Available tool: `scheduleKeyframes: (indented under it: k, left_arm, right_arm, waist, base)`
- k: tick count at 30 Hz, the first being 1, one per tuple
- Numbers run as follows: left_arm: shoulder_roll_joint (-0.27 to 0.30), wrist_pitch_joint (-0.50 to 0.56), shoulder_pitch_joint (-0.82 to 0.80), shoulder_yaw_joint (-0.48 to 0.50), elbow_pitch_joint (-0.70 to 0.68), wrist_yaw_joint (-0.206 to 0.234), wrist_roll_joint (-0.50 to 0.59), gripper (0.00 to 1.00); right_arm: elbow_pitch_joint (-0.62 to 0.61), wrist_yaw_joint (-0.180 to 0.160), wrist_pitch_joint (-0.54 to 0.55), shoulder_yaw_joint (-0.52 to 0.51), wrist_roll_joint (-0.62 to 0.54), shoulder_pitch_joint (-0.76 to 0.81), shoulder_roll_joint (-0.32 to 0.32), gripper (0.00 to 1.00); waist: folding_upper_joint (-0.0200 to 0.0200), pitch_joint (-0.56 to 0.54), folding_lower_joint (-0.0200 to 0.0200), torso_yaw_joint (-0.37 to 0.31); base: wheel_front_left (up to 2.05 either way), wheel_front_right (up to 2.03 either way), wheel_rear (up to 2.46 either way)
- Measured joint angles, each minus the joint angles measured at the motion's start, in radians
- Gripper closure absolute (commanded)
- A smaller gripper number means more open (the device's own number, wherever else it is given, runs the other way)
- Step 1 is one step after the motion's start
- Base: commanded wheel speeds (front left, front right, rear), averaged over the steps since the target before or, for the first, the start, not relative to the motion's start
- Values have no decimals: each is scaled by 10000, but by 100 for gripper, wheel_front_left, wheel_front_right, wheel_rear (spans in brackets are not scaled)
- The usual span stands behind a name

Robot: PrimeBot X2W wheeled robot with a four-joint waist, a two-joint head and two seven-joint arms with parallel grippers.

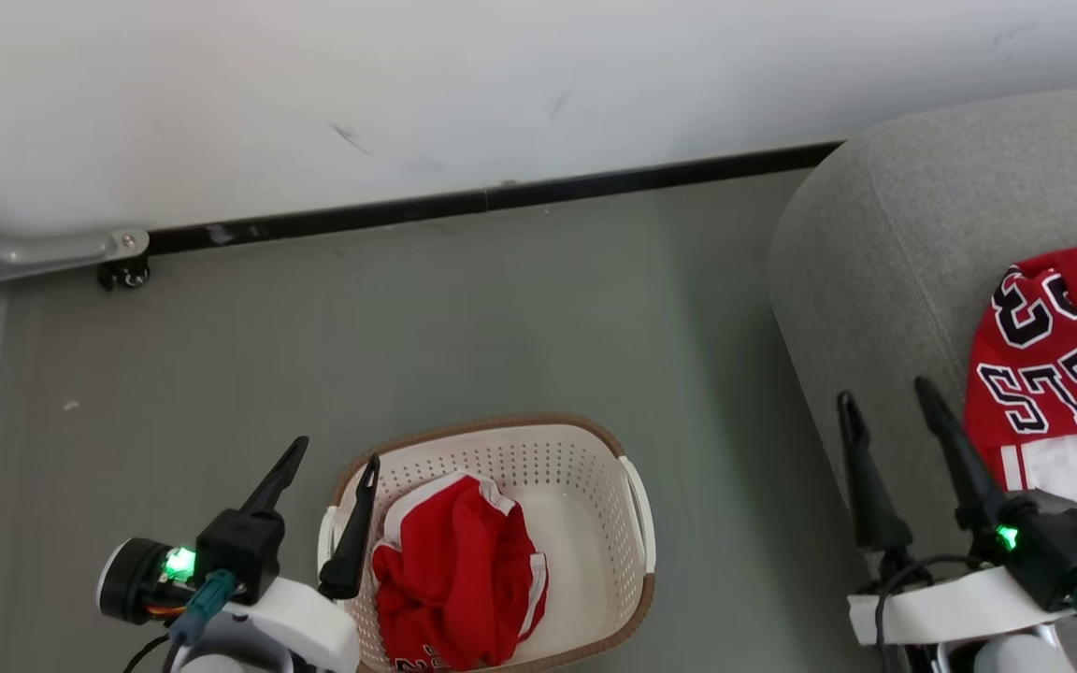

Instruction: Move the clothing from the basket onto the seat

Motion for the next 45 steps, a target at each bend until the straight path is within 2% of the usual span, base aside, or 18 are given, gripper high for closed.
scheduleKeyframes:
  k: [16, 29, 45]
  left_arm:
    - [-240, 353, -1484, -520, 2008, -336, 525, 0]
    - [-431, 443, -2449, -836, 3262, -355, 894, 0]
    - [-481, 439, -3340, -849, 4399, -313, 1141, 0]
  right_arm:
    - [-951, 0, 0, -531, -104, -866, 13, 0]
    - [-1540, 0, 0, -686, -113, -2057, 19, 0]
    - [-1584, 0, -2, -541, -4, -3351, 13, 0]
  waist:
    - [1, 1549, 0, -475]
    - [1, 2993, 0, -918]
    - [0, 4375, 0, -1279]
  base:
    - [0, 0, 0]
    - [0, 0, 0]
    - [0, 0, 0]
